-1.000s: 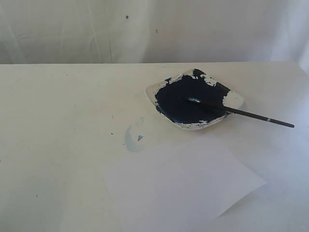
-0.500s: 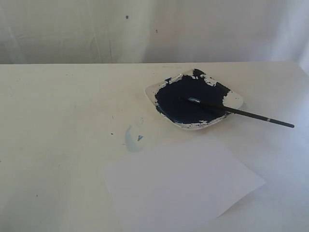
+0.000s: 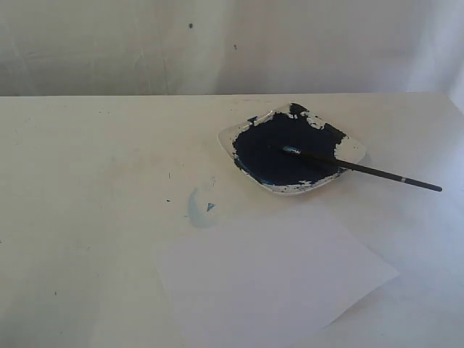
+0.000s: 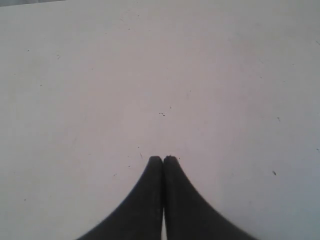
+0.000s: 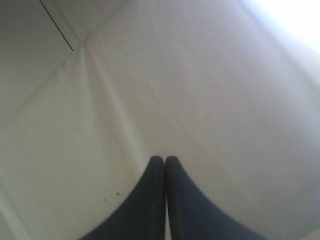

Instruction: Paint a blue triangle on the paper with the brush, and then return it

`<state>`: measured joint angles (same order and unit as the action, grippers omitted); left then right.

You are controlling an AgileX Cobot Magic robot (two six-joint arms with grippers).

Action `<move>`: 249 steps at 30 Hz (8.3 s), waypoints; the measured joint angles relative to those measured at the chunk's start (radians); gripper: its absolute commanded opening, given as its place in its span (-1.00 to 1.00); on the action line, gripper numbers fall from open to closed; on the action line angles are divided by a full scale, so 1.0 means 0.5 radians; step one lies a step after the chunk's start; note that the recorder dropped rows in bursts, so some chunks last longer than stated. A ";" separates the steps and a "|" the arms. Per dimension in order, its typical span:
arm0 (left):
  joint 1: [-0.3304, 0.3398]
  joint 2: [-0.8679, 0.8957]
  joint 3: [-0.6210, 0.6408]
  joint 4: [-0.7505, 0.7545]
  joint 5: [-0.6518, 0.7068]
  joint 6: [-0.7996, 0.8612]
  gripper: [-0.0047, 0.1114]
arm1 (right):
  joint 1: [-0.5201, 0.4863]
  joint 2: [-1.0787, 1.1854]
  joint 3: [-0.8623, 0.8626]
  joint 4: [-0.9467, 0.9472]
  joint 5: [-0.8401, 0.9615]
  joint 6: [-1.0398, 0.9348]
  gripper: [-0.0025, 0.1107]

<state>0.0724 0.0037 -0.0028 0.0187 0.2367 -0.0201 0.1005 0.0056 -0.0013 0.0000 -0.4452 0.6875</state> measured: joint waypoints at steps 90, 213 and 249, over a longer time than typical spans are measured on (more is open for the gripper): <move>0.000 0.000 0.000 0.000 0.000 0.000 -0.92 | 0.203 3.584 -1.345 -0.125 -0.081 1.986 -0.19; 0.000 0.000 0.000 0.000 0.000 0.000 -0.92 | -0.097 3.718 -1.515 -0.578 -1.474 0.817 -0.96; 0.000 0.000 0.000 0.000 0.000 0.000 -0.92 | -0.009 3.445 -2.103 -2.107 -0.521 0.315 -0.96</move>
<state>0.0724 0.0037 -0.0028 0.0187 0.2367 -0.0201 0.0961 1.7278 -1.0530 -1.0535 -0.7059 0.8447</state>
